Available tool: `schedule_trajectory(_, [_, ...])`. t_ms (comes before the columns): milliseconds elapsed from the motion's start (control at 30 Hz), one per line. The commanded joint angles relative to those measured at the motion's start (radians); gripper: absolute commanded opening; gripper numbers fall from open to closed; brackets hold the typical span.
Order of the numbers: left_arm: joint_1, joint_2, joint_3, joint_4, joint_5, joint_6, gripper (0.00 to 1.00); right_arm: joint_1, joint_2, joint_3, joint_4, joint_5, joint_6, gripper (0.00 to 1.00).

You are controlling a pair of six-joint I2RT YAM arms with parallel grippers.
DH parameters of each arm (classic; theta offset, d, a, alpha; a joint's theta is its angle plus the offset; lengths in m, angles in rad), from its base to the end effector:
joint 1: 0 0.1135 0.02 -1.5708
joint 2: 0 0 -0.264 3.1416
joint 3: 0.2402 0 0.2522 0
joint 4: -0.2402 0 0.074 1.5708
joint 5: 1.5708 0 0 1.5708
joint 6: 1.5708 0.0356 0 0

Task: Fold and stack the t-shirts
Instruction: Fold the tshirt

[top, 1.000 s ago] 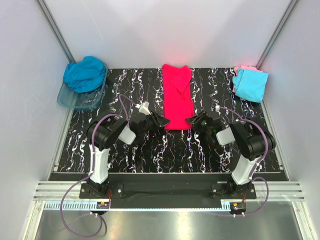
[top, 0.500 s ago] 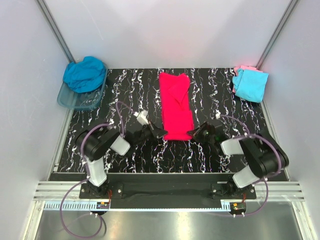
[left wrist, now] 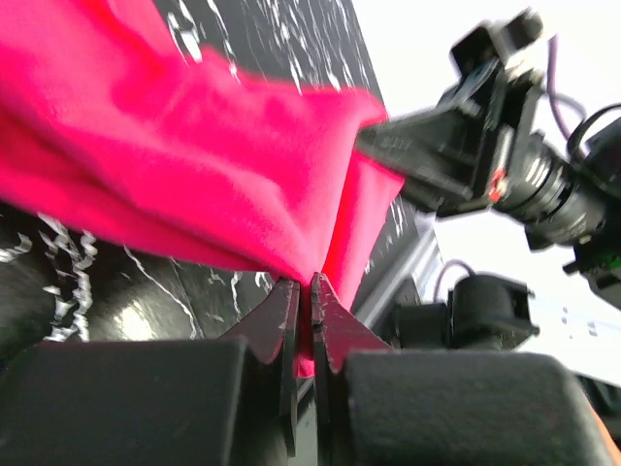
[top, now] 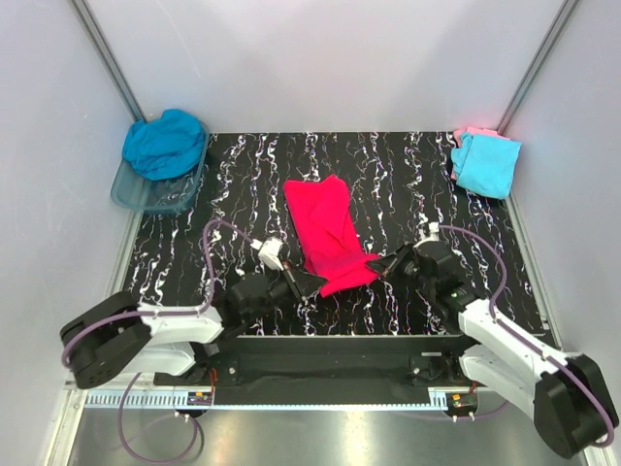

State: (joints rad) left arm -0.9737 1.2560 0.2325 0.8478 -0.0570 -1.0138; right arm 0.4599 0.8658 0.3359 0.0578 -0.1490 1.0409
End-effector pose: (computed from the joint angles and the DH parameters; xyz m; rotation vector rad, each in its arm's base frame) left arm 0.1281 -0.1848 0.1674 -0.0864 1.9655 -1.3510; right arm 0.1660 0.0881 0.1929 0.5378 2.1525 1.0463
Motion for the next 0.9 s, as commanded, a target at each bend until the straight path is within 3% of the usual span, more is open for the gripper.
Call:
schedule_trajectory(0, [-0.006,-0.108,-0.007,-0.179,-0.119,0.056,0.00,-0.010,0.064,0.057,-0.037,0.108,-0.021,0.00])
schedule_trajectory(200, [-0.003,-0.227,0.080,-0.444,-0.214,0.142,0.00,0.022,0.197,0.094,0.062,0.115,-0.019,0.00])
schedule_trajectory(600, [0.136,-0.204,0.163,-0.499,-0.159,0.213,0.00,0.023,0.490,0.379,0.117,0.098,-0.048,0.00])
schedule_trajectory(867, [0.282,-0.184,0.362,-0.578,-0.090,0.319,0.00,0.023,0.582,0.552,0.096,0.140,-0.076,0.00])
